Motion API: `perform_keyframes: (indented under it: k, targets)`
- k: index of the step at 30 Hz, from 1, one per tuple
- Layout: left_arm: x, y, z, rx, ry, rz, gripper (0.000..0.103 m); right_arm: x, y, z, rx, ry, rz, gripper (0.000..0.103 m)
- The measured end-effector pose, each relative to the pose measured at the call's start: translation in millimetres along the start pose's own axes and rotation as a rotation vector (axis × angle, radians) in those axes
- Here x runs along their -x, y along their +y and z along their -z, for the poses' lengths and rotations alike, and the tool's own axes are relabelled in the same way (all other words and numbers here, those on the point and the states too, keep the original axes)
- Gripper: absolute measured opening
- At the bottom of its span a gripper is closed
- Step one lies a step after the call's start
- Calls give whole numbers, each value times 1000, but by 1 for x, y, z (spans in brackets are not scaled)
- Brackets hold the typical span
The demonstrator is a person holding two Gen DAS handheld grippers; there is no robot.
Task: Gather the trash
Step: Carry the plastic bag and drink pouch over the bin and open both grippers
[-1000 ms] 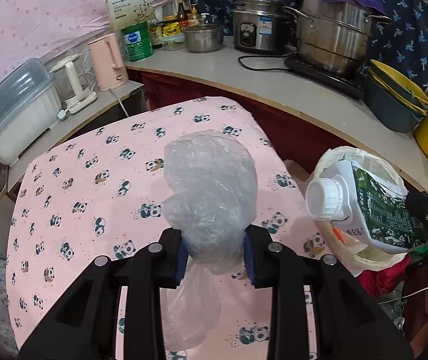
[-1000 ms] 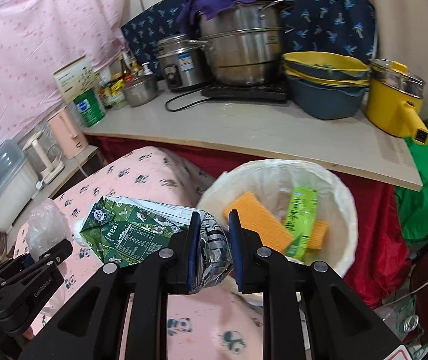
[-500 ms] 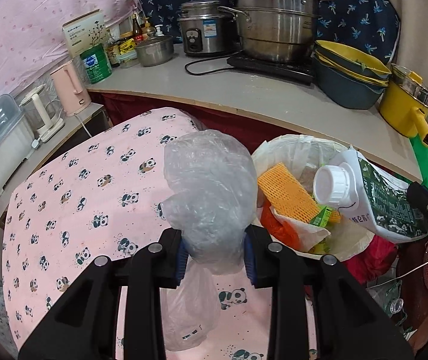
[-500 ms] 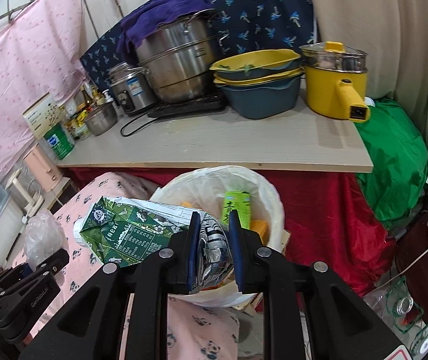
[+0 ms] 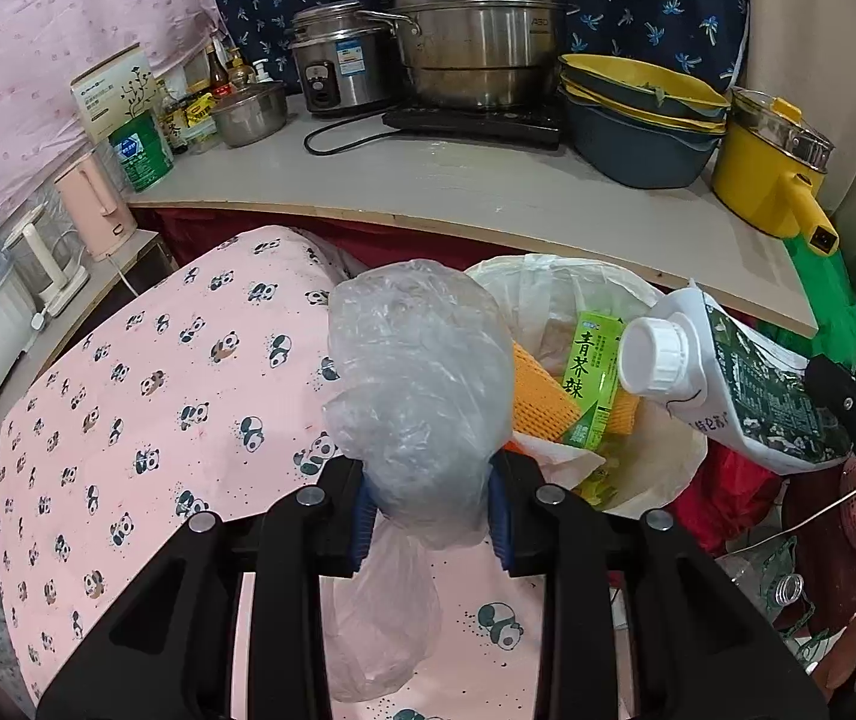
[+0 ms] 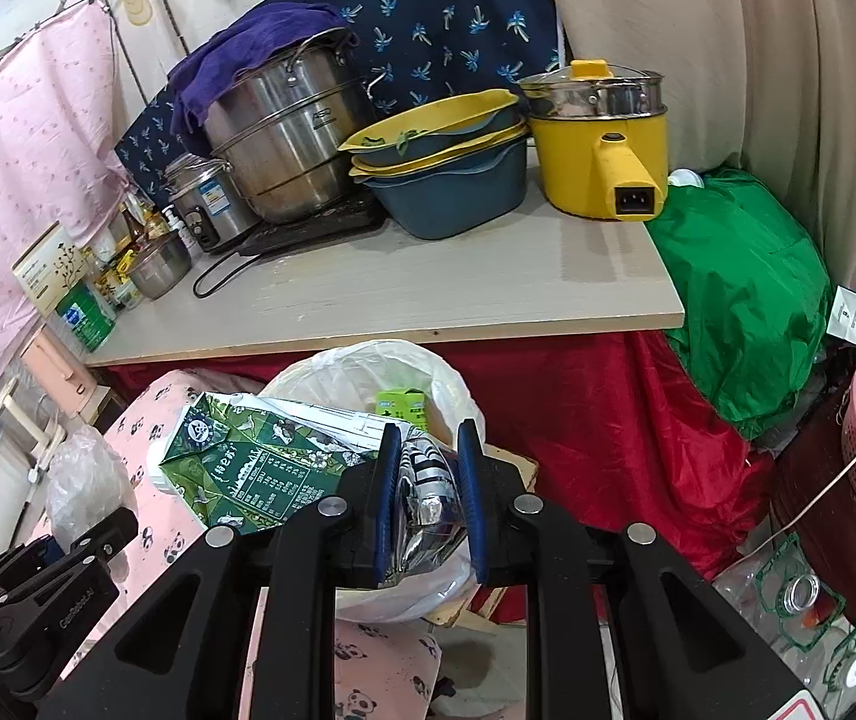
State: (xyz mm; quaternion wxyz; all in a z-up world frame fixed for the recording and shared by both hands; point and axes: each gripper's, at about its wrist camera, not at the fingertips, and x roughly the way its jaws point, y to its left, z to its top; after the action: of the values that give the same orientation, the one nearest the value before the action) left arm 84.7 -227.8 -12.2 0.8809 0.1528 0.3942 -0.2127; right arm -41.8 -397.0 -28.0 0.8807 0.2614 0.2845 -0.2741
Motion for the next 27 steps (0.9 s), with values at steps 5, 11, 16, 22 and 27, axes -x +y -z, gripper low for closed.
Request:
perform_keyframes:
  k: [5,11,16,22,27]
  targets:
    - [-7,-13,-5,-14,8,40,29,-4,-11,-3,-19,0,14,18]
    - [-24,-26,-15,-24,31,116,31,-12,-26,-8,-50,-2,40,18]
    - [-37,-26,-25,-5,28,172,41,-22,-33,-15,-61,1,56,18]
    - [-40,-4,-34,68,1,176,67,-35,-22,-22,-37,5,46,18]
    - [-40,18,-36,119,-3,162,68,-48,1,-27,0,9,19,18]
